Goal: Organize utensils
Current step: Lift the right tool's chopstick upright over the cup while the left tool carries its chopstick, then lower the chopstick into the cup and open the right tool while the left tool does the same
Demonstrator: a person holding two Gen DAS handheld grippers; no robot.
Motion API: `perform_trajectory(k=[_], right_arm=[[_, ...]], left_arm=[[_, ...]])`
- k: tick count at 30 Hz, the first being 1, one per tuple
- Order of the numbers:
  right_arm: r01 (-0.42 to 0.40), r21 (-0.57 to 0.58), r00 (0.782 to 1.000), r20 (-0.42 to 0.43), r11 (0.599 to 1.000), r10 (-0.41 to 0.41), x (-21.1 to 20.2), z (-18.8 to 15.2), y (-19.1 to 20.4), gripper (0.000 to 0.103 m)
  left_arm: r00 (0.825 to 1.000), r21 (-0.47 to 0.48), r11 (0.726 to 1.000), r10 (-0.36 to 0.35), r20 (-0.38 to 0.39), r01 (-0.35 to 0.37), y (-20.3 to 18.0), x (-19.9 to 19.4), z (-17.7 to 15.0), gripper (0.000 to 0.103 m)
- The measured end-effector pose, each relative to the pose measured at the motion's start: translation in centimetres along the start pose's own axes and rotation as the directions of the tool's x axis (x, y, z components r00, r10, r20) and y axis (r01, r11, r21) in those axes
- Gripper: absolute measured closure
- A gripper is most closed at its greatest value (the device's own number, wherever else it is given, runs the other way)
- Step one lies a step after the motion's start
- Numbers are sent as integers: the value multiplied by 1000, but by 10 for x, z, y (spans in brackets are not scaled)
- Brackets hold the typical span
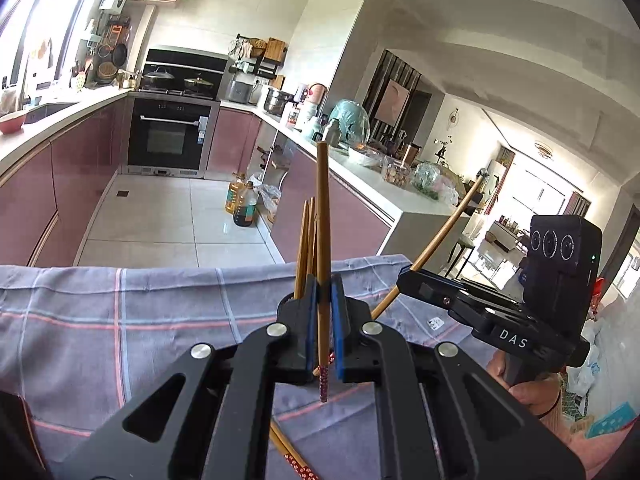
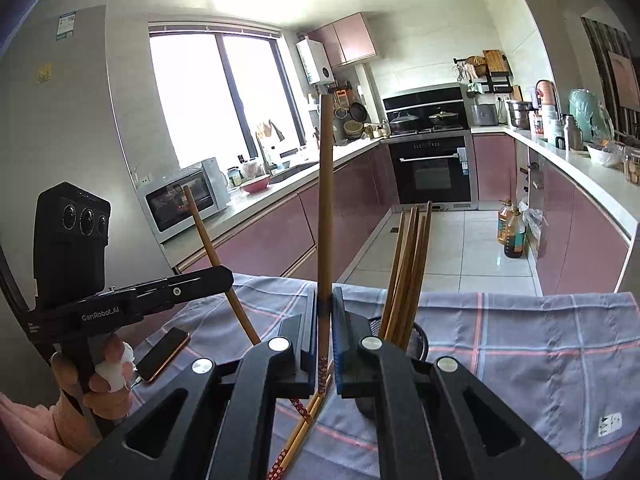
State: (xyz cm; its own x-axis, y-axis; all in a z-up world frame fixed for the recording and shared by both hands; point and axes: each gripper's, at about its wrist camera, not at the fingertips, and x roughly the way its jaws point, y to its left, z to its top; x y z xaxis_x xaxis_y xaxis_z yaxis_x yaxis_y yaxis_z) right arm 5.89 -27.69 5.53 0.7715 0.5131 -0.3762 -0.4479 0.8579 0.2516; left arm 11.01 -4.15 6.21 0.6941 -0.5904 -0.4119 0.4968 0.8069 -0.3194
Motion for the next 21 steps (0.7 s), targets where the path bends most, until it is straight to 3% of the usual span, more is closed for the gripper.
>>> perform_trajectory(k=[11,15,21], right_arm=[[61,-30,997,47,998,-60,3,25,-10,97],[89,-39,996,26,995,-88,14,23,-14,97],[114,-45,992,-56,992,-116,38,10,-21,97]], left_arm=[[997,56,998,13,78,-18,-16,14,40,96],[998,76,996,45,54,-49,-17,28,39,96],[995,96,992,87,-41,-83,-12,59,27,96]])
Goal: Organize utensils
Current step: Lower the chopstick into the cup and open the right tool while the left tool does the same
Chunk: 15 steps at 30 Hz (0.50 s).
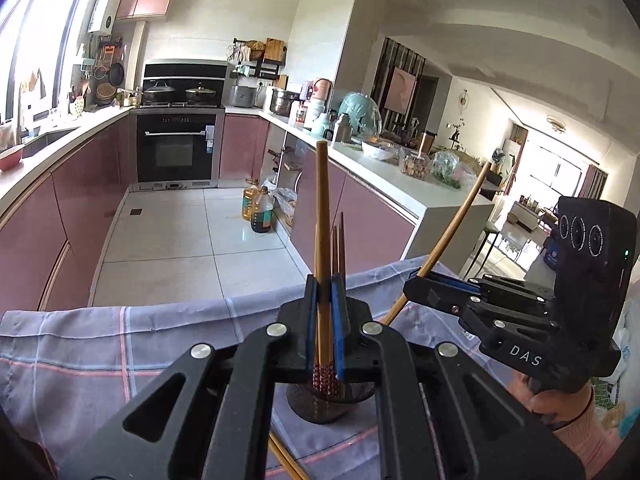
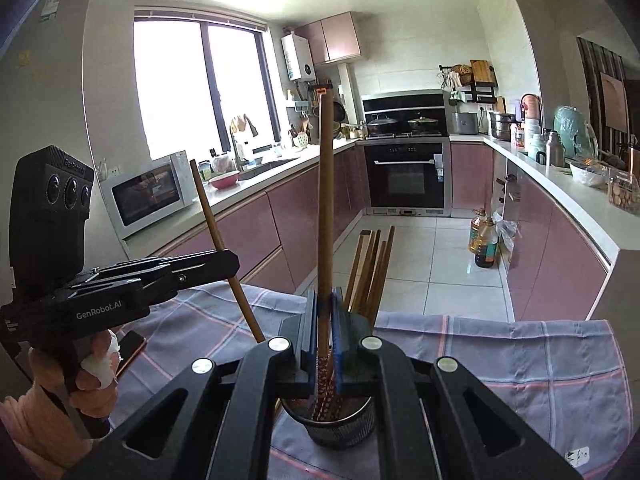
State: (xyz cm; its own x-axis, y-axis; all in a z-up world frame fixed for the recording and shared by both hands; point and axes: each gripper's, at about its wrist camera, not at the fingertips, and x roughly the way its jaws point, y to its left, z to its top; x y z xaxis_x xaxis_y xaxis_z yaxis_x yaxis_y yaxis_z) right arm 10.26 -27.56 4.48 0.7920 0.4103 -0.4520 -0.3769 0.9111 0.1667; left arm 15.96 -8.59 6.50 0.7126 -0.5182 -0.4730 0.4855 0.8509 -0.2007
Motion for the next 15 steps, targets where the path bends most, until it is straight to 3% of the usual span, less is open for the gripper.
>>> perform_trajectory(k=[10,15], right_arm=[[-12,25,987,-158,1000,15,35,-24,-7,97],[-13,47,983,-181,999,21,46,-29,-9,97]], left_arm=[[989,68,998,23,-144,-13,0,29,-13,96],[982,50,999,10,-188,0,4,44,-14,96]])
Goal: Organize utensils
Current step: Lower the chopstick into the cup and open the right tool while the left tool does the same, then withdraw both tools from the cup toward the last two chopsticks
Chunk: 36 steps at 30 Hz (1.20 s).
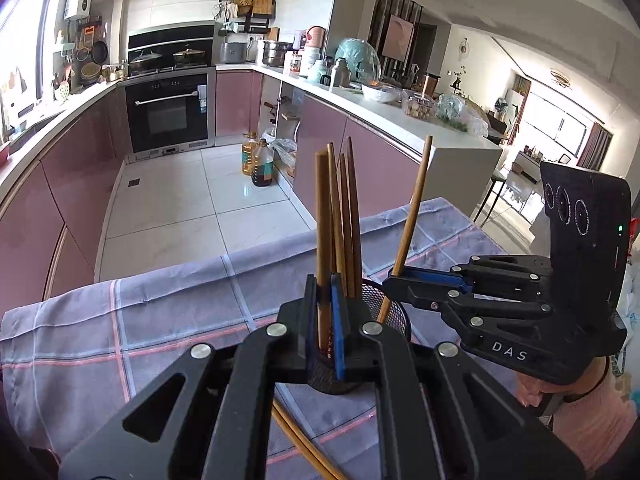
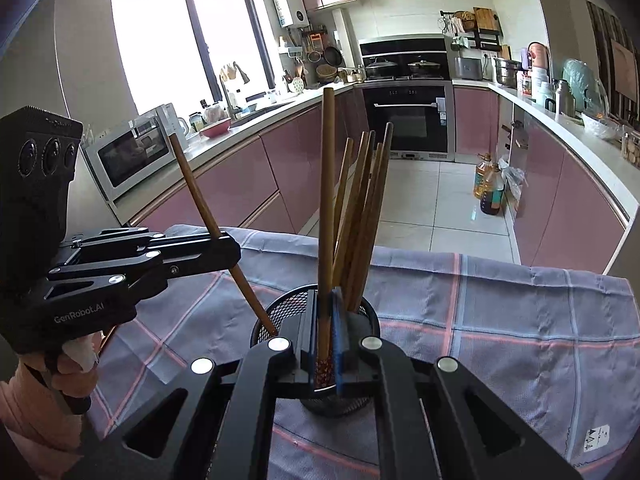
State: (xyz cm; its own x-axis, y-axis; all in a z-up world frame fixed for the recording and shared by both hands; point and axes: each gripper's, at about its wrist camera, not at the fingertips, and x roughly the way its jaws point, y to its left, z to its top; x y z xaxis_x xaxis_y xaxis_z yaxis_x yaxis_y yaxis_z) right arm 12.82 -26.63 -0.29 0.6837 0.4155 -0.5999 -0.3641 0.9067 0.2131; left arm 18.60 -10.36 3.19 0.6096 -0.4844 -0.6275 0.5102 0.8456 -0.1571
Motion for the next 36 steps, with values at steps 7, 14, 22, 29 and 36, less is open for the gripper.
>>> perform_trajectory(k=[7,14,22,29,36], right_arm=[[4,36,1000,-2,999,-4,11,4,-5,97],[12,71,1000,5,997,-13,15,3,-10,95],[-7,60,1000,29,998,5,3,-5,-2,89],[-66,-6,994,82,998,66,-27,-21,23,71],[-113,-60,992,41,992,116,-35,-59,48,61]], left_arm=[[1000,-20,1000,2,-17,-2,5,17,8,96],[1000,-40,999,7,-26,-9,6,26,4,93],[1000,-63,998,21,12,-20,14,8,-15,87],[993,-77,996,62,100,-54,22,-33,-46,74],[990,-89,990,117,83,-110,27,-48,-87,53]])
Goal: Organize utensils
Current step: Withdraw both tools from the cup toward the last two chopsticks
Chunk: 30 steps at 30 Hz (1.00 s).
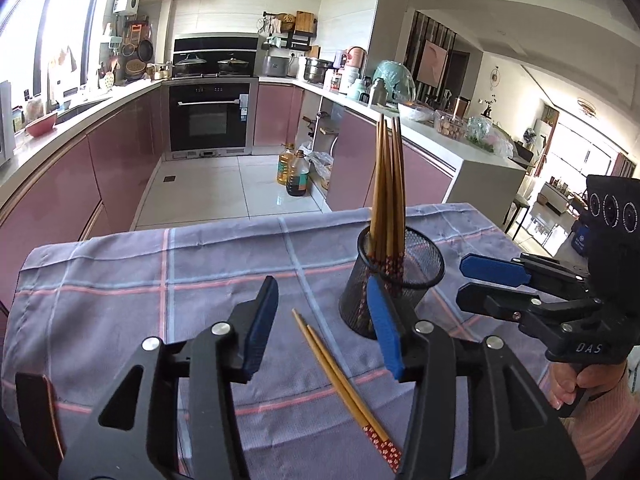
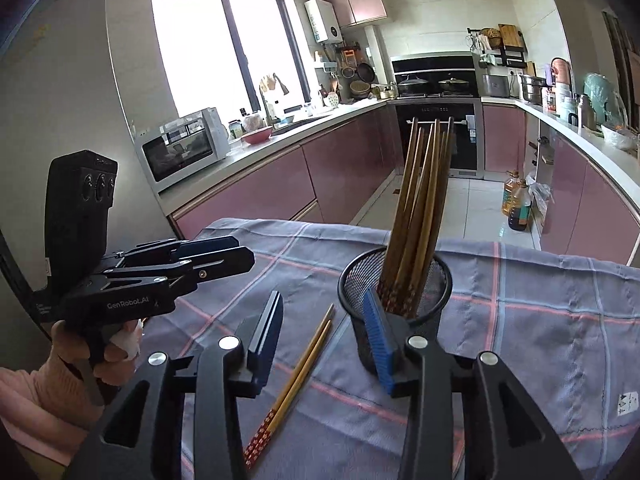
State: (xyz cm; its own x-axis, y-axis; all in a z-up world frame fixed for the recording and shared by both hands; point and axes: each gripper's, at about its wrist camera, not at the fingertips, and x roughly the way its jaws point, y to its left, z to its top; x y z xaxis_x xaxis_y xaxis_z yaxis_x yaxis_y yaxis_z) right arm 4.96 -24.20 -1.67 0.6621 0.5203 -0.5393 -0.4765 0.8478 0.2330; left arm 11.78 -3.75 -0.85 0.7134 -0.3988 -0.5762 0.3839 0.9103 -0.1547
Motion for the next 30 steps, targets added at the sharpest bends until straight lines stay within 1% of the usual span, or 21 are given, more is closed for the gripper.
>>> perform_trajectory(k=[2,3,5,6,9,11,13,18,28,30], right_arm=[[-2,6,999,-33,1000,2,6,-12,3,61],[-3,14,999,-50,1000,3,9,-18,4,61],[-9,42,997,-82,999,12,17,-30,2,60],[-4,53,995,-96,999,9,22,-35,2,60],[3,87,992,-126,996,8,30,-49,-1,60],[12,98,990,-140,995,2,34,-55,0,60],[21,108,989,-150,994,-5,36,-60,-2,56],[28,129,988,-156,991,-7,36,-64,-4,55],[27,138,986,-166,990,-4,38,-71,-4,54],[26,135,986,-169,991,-3,37,-71,-5,54]], left_arm=[[999,1,1000,14,-36,-14,2,2,-13,49],[998,4,1000,27,-52,-27,2,4,-20,49],[996,-8,1000,23,-89,-24,5,11,-33,49],[994,-19,1000,17,-110,-19,5,14,-39,49],[986,-12,999,36,-165,-39,3,26,-58,49],[979,-23,999,23,-202,-28,3,33,-69,49],[976,-22,999,24,-218,-29,1,37,-78,49],[968,-19,999,20,-251,-26,-6,45,-87,49],[958,-9,1000,23,-284,-27,-17,54,-95,49],[958,0,999,38,-285,-40,-18,55,-95,49]])
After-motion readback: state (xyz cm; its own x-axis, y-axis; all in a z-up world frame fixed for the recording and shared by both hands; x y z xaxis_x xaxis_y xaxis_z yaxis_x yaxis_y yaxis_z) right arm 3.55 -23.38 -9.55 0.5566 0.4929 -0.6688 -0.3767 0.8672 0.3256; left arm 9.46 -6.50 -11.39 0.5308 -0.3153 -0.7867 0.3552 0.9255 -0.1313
